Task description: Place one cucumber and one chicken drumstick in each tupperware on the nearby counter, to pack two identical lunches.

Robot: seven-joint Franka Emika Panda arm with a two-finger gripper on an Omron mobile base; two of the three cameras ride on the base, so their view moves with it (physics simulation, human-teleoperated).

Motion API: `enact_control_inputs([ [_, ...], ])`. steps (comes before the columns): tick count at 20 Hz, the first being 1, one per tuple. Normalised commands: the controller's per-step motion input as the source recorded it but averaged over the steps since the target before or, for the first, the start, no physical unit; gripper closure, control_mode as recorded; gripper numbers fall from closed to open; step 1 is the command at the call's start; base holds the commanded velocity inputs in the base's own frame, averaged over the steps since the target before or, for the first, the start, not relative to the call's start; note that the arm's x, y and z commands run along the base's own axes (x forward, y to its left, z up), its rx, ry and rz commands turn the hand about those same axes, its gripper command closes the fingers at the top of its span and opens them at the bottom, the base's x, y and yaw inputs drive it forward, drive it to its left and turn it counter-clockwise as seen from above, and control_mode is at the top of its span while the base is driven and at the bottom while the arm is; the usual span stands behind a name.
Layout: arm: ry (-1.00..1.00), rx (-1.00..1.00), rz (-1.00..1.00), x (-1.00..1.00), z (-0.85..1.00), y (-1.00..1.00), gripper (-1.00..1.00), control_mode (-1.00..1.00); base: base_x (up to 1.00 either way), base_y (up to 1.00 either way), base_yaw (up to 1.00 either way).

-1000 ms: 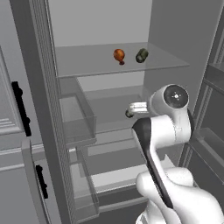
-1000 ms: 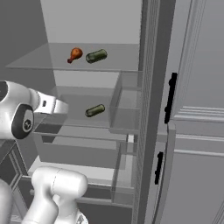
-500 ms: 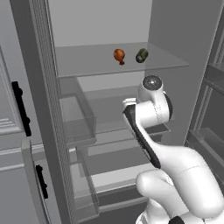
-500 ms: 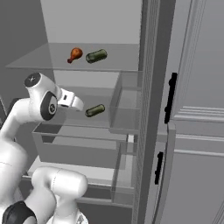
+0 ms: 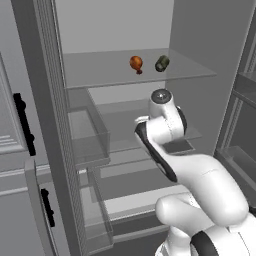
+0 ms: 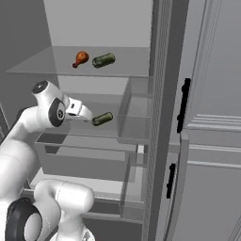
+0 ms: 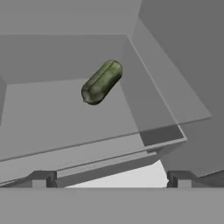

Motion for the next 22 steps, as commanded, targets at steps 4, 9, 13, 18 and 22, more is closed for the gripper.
enact_control_inputs([
  [4,0.00,0.00,0.01,0.78,-0.16,0.00,-1.00,-1.00,0.00,0.00,0.00],
  [9,0.03,0.00,0.00,1.00,-0.07,-0.02,-1.00,-1.00,0.00,0.00,0.00],
  [13,0.13,0.00,0.00,0.74,-0.03,-0.11,-1.00,-1.00,0.00,0.00,0.00],
  [18,0.08,0.03,0.00,0.33,-0.21,-0.12,-1.00,-1.00,0.00,0.00,0.00],
  [22,0.00,0.01,0.00,0.36,-0.44,0.00,-1.00,-1.00,0.00,0.00,0.00],
])
